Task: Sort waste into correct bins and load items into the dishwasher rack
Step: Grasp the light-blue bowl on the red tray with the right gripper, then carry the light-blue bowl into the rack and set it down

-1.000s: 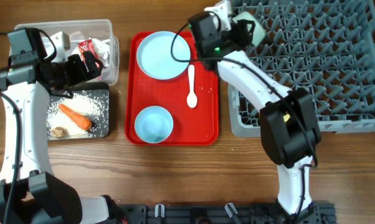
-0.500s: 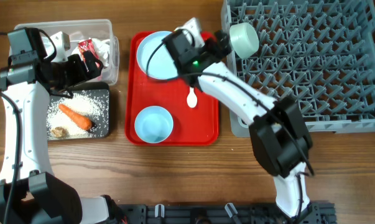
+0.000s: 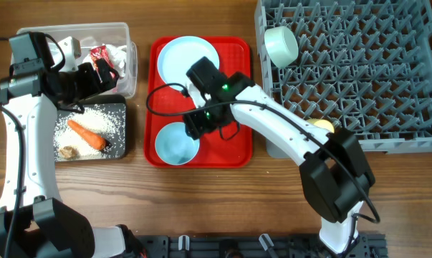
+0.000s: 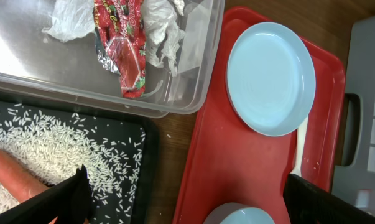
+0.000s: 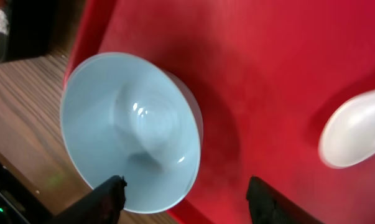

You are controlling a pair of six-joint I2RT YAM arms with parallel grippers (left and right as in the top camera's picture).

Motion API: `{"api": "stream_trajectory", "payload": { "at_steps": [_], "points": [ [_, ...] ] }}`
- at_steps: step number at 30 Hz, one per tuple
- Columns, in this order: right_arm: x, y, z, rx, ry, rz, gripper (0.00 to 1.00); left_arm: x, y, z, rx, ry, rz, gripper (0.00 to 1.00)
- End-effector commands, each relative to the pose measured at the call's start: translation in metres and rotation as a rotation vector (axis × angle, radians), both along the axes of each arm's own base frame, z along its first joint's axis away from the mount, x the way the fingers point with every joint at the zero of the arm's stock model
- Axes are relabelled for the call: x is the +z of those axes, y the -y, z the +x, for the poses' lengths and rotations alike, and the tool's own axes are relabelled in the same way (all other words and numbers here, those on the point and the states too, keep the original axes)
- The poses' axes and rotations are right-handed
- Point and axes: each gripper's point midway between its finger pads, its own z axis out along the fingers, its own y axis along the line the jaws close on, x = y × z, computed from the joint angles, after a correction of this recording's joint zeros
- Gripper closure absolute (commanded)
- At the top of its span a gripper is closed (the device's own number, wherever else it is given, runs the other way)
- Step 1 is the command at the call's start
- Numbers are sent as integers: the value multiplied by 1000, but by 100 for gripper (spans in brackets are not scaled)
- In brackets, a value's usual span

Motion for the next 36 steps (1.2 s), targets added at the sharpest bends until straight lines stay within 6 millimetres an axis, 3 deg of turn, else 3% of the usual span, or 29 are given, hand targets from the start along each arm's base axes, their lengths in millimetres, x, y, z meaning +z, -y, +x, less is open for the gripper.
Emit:
{"api": "stream_trajectory", "payload": {
  "at_steps": [1, 4, 9, 14, 16, 19, 20, 24, 27, 29, 32, 34, 36],
  "points": [
    [-22, 4, -12, -151, -115, -8, 42, 5, -1, 3, -14, 17, -2, 0],
    [-38, 12, -11, -224, -116, -38, 45, 5, 0, 3, -15, 17, -2, 0],
    [-40, 7, -7, -271, -118, -22, 53, 5, 0, 3, -15, 17, -2, 0],
    [-57, 1, -13, -296, -173, -25, 57, 5, 0, 3, -15, 17, -2, 0],
    [-57, 3, -10, -309, -174, -24, 62, 5, 0, 3, -15, 17, -2, 0],
    [-57, 4, -9, -316, -173, -27, 84, 5, 0, 3, -15, 17, -2, 0],
    [-57, 4, -9, -315, -174, -27, 96, 5, 0, 3, -15, 17, -2, 0],
    [-48, 6, -4, -316, -178, -22, 95, 5, 0, 3, -15, 17, -2, 0],
    [-16, 24, 16, -323, -106, -56, 96, 5, 0, 3, -15, 17, -2, 0],
    [16, 42, 31, -344, -14, -92, 96, 5, 0, 3, -15, 17, -2, 0],
    [87, 71, 54, -380, 215, -125, 96, 5, 0, 3, -14, 17, -2, 0],
    [132, 107, 67, -469, 418, -202, 96, 5, 0, 3, -15, 17, -2, 0],
    [180, 170, 74, -656, 652, -390, 96, 5, 0, 3, -15, 17, -2, 0]
  ]
}}
